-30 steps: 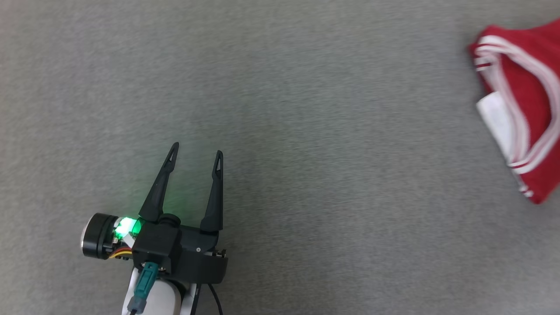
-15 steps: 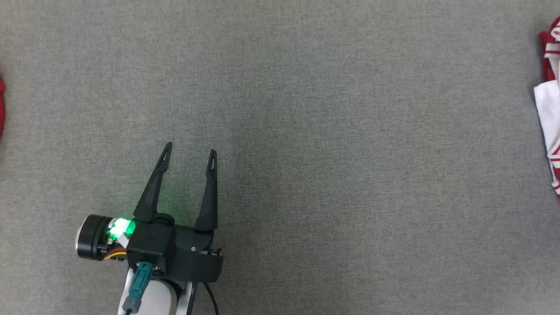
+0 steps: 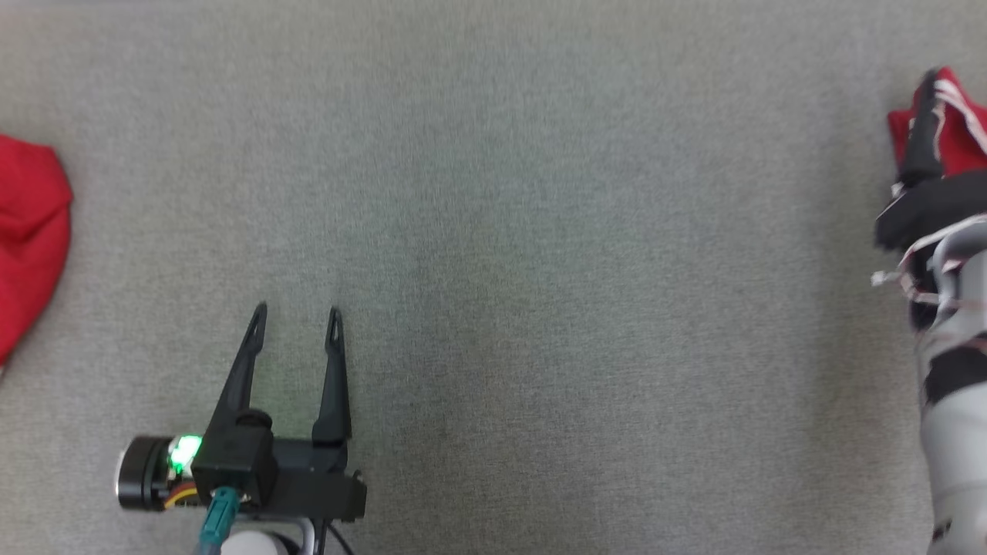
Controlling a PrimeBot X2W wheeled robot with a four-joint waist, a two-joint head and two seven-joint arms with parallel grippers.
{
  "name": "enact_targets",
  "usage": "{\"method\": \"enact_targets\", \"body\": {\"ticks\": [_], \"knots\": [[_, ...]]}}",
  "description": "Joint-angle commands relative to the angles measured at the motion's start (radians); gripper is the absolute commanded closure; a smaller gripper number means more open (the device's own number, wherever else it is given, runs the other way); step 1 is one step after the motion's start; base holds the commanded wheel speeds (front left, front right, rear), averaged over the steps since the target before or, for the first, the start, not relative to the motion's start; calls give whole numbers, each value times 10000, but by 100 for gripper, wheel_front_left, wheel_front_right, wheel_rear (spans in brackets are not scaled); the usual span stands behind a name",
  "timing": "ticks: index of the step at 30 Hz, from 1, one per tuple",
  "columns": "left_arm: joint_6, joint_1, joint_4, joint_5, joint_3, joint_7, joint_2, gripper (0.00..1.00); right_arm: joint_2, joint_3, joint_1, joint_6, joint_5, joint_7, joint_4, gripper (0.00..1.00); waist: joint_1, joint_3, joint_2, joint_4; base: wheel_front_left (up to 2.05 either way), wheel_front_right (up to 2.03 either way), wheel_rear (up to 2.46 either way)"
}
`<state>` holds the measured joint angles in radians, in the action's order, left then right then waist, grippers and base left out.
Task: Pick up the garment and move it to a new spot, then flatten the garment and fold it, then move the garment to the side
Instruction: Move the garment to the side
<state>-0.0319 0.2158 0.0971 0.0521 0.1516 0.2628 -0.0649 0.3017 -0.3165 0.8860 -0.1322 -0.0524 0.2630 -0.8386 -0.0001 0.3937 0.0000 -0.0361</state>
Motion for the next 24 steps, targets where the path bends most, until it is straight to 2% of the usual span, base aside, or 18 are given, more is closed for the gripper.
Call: {"method": "enact_targets", "body": {"ticks": [1,5,11,19,24], "knots": [[-12,-162,67,52,-46,28,28,0,191,66,-280,33,108,17,214,0,1,-595,0,7,0,0,0],[60,-618,313,198,-259,28,65,0,-627,1174,-1644,29,888,11,1200,0,1,-1263,0,90,0,0,0],[108,-1229,663,337,-529,28,111,0,-1090,2246,-3555,29,1793,14,2320,0,1,-2075,0,235,0,0,0],[195,-2145,1048,408,-1081,28,142,0,-1838,2751,-5811,30,2265,11,3349,0,1,-3211,0,284,0,0,0],[331,-2569,1238,442,-1365,29,145,0,-2118,3031,-6752,30,2053,13,3703,0,1,-3701,0,260,0,0,0]]}}
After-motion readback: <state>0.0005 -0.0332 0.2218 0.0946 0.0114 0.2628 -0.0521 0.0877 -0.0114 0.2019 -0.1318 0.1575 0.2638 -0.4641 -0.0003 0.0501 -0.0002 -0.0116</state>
